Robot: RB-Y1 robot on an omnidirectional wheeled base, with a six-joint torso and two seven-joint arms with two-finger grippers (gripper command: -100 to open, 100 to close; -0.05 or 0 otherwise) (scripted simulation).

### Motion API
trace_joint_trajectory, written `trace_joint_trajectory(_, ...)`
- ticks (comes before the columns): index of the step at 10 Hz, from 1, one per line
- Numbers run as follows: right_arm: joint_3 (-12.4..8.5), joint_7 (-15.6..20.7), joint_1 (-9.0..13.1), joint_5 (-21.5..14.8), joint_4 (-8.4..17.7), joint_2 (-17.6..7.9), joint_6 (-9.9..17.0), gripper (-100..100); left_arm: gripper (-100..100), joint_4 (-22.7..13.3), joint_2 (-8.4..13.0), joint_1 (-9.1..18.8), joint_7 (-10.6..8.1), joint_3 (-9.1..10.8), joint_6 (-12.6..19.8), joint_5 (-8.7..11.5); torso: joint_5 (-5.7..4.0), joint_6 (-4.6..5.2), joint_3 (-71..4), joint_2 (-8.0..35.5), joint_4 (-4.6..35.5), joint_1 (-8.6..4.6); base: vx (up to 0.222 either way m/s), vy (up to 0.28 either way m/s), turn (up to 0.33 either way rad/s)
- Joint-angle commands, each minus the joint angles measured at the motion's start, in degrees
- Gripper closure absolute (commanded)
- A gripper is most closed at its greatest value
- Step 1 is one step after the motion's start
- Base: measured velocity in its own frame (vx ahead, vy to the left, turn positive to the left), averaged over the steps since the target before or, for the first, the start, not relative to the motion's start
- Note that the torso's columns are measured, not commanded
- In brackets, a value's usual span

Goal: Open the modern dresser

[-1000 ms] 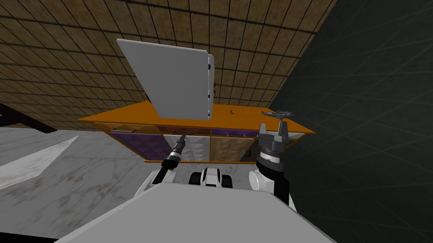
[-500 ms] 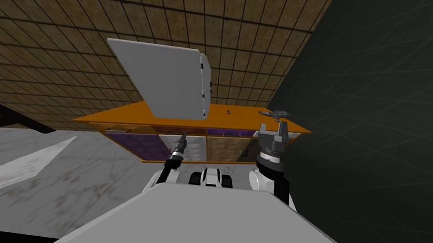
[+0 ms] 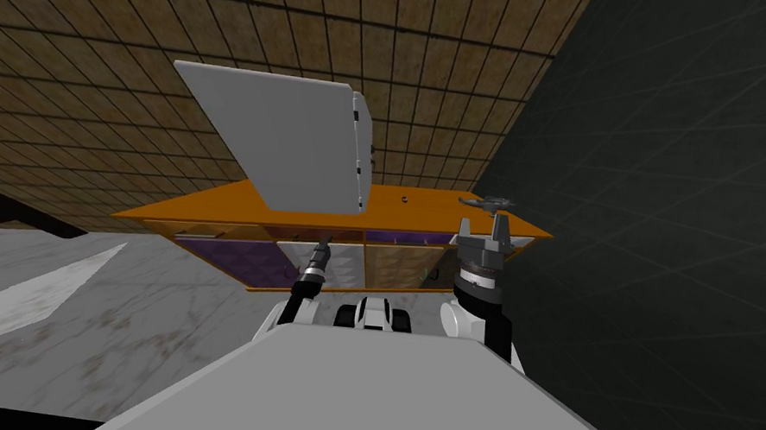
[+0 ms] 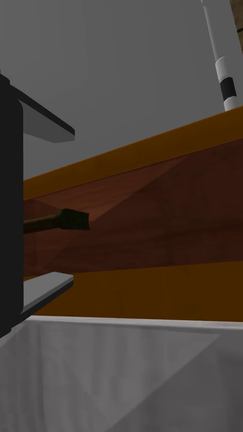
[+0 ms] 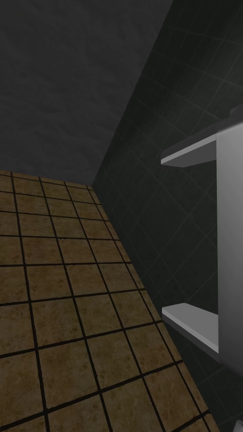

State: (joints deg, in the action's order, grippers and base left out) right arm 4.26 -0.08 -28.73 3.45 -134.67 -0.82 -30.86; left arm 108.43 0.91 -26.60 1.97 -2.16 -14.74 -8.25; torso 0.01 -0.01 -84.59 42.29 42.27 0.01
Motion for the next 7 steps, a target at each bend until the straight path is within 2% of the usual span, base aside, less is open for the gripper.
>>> trace_joint_trajectory(1, 0.0, 0.0, 0.01, 0.0, 0.0, 0.0, 0.0, 0, 100, -0.9, 0.16, 0.33, -0.04, 0.1, -0.53, 0.1, -0.03, 0.0, 0.22, 0.34, 0.1, -0.1, -0.034, -0.011, 0.012)
trace_joint_trajectory(5, 0.01, 0.0, 0.03, 0.0, 0.01, 0.01, 0.01, 0, 100, 2.36, 0.61, -2.08, -0.46, -0.79, -0.18, -0.01, -0.02, 0.01, 0.17, 0.23, 0.09, -0.06, -0.156, -0.015, 0.006)
trace_joint_trajectory(6, 0.01, 0.0, 0.03, 0.0, 0.01, 0.01, 0.01, 0, 100, 1.94, 0.54, -1.79, -0.38, -0.68, -0.22, 0.0, -0.03, 0.01, 0.05, 0.05, 0.04, -0.08, -0.081, -0.016, 0.002)
trace_joint_trajectory(7, 0.01, 0.0, 0.02, 0.0, 0.01, 0.01, 0.01, 0, -100, 1.98, 2.67, -1.81, -0.46, -0.71, -0.15, 0.06, -0.01, 0.01, -0.16, -0.32, -0.06, 0.0, -0.016, 0.0, -0.003)
